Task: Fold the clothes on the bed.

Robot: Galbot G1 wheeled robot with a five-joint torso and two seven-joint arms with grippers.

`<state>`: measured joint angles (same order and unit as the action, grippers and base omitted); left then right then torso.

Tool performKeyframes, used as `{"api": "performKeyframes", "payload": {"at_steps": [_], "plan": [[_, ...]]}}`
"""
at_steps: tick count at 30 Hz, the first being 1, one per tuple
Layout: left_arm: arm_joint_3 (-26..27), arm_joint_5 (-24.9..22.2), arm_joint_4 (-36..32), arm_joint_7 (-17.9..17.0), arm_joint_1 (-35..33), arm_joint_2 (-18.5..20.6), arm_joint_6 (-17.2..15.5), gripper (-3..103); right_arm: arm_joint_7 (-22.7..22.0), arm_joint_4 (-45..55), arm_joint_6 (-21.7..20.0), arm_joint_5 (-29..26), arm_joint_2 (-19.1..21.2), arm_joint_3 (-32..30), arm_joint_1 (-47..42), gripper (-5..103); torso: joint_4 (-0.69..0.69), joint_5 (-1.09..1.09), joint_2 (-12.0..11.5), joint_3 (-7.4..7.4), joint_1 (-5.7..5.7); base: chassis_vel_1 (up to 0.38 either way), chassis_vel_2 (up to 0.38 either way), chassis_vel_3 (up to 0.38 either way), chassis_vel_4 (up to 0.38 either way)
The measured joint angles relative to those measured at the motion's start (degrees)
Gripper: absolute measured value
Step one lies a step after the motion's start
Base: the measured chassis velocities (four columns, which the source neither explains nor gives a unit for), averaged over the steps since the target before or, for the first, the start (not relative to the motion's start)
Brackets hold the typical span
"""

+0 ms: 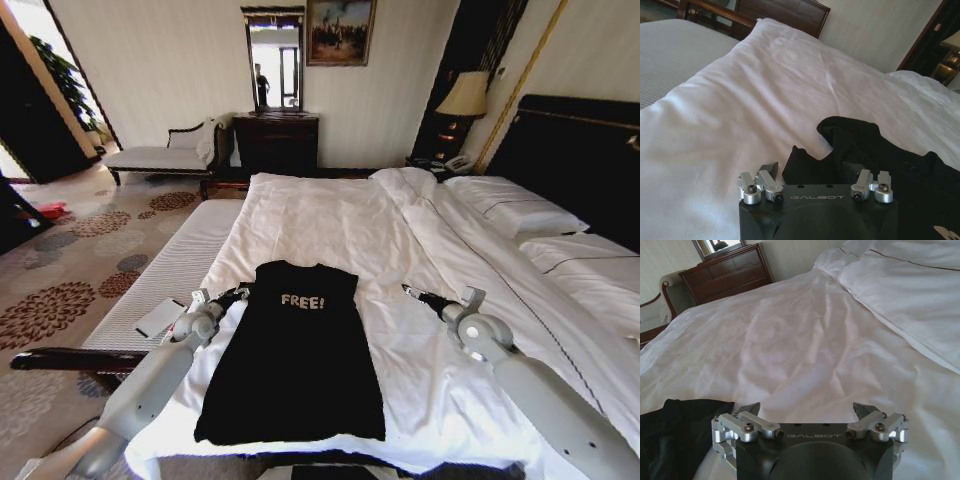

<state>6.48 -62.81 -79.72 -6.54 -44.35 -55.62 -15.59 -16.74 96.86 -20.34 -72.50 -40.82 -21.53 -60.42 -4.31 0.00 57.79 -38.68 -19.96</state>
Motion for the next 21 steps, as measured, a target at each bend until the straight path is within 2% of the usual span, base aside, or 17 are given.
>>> {"api": "performKeyframes", "payload": {"at_steps": [1, 3, 4, 5, 8, 10, 11, 12, 14, 17, 18, 19, 20, 21], "plan": [[-0.1, -0.7, 0.2, -0.3, 0.2, -0.2, -0.2, 73, 0.0, -0.1, 0.0, 0.0, 0.0, 0.0, 0.0, 100, 0.0, 0.0, 0.0, 0.0, 0.0, 0.0, 0.0, 0.0, 0.0], [-0.1, -1.0, 0.4, -0.7, 0.3, -0.3, -0.3, 73, 0.0, -0.2, 0.0, 0.0, 0.0, 0.0, 0.1, 100, 0.0, 0.01, 0.0, 0.0, 0.0, 0.0, 0.0, 0.0, 0.0], [-0.1, -1.5, 0.5, -1.1, 0.3, -0.4, -0.5, 68, 0.0, -0.3, 0.0, 0.0, 0.0, 0.0, 0.1, 100, 0.0, 0.01, 0.0, 0.0, 0.0, 0.0, 0.0, 0.0, 0.0], [0.0, -2.2, 0.5, -1.7, 0.3, -0.6, -0.7, 57, 0.0, -0.5, 0.0, 0.1, 0.0, 0.1, 0.3, 100, 0.0, -0.01, 0.0, 0.0, 0.0, 0.0, 0.0, 0.0, 0.0], [0.2, -2.6, 0.6, -2.0, 0.1, -0.6, -0.8, 52, 0.0, -0.7, 0.0, 0.1, 0.0, 0.2, 0.4, 100, 0.01, 0.0, 0.0, 0.0, 0.0, 0.0, 0.0, 0.0, 0.0], [0.3, -2.7, 1.1, -2.4, 0.0, -0.7, -0.9, 41, 0.0, -1.0, 0.0, 0.1, 0.1, 0.5, 0.8, 100, 0.01, -0.01, 0.0, 0.0, 0.0, 0.0, 0.0, 0.0, 0.0], [0.4, -2.7, 1.2, -2.5, 0.0, -0.8, -1.0, 41, 0.0, -1.0, 0.0, 0.1, 0.2, 0.6, 0.9, 100, 0.01, 0.0, 0.0, 0.0, 0.0, 0.0, 0.0, 0.0, 0.0], [0.5, -2.8, 1.3, -2.7, -0.1, -0.8, -1.0, 30, 0.0, -1.2, 0.0, 0.1, 0.2, 0.8, 1.0, 100, 0.01, 0.0, 0.0, 0.0, 0.0, 0.0, 0.0, 0.0, 0.0], [0.6, -2.8, 1.3, -2.8, -0.1, -0.9, -1.0, 30, 0.0, -1.3, 0.0, 0.1, 0.2, 0.9, 1.1, 100, 0.0, 0.0, 0.0, 0.0, 0.0, 0.0, 0.0, 0.0, 0.0], [1.2, -2.8, 1.1, -3.3, -0.5, -1.2, -0.9, 14, 0.0, -1.7, 0.0, 0.3, 0.1, 1.2, 1.3, 100, 0.0, 0.0, 0.0, 0.0, 0.0, 0.0, 0.0, 0.0, 0.0], [1.2, -2.8, 1.1, -3.3, -0.5, -1.2, -0.9, 14, 0.0, -1.7, 0.0, 0.3, 0.1, 1.2, 1.3, 100, 0.0, 0.0, 0.0, 0.0, 0.0, 0.0, 0.0, 0.0, 0.0], [1.4, -2.7, 1.0, -3.4, -0.7, -1.3, -0.8, 8, 0.1, -1.9, 0.0, 0.4, -0.1, 1.3, 1.5, 100, 0.0, 0.0, 0.0, 0.0, 0.0, 0.0, 0.0, 0.0, 0.0], [1.6, -2.7, 0.9, -3.7, -0.8, -1.3, -0.7, 8, 0.2, -2.0, 0.0, 0.4, -0.2, 1.4, 1.6, 100, 0.0, 0.0, 0.0, 0.0, 0.0, 0.0, 0.0, 0.0, 0.0], [1.7, -2.6, 0.9, -3.9, -0.9, -1.4, -0.7, 4, 0.2, -2.2, 0.0, 0.5, -0.3, 1.5, 1.7, 100, 0.0, 0.0, 0.0, 0.0, 0.0, 0.0, 0.0, 0.0, 0.0]]}}
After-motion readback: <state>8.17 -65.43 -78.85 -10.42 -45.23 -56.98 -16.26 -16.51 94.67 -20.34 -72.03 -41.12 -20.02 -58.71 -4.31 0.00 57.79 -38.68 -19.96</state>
